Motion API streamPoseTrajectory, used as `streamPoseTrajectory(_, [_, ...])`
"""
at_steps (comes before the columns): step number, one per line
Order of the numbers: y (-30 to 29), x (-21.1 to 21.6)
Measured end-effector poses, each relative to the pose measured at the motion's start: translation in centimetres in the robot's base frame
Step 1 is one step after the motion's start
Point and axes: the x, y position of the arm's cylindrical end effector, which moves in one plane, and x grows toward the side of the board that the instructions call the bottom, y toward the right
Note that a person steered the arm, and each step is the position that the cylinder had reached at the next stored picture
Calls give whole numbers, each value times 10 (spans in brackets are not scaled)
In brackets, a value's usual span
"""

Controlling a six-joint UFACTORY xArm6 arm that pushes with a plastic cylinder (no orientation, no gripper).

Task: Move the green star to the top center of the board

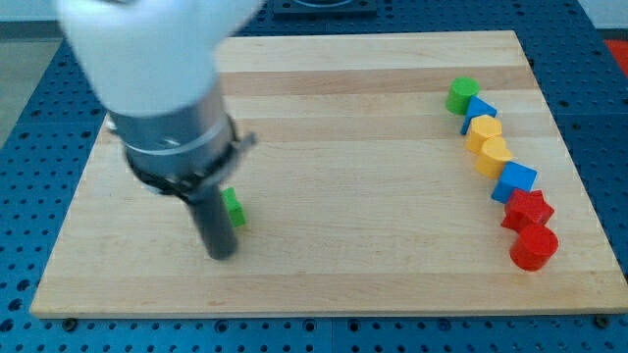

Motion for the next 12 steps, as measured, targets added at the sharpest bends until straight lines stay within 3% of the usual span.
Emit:
streamPoseTrajectory(1, [-45, -34])
streamPoseTrajectory(2, [-64, -32])
streamPoseTrajectory(5, [8, -46])
streamPoseTrajectory(7, [-6, -15])
streamPoseTrajectory(8, [22, -12])
streamPoseTrajectory(10, [76, -79])
streamPoseTrajectory(12, [72, -90])
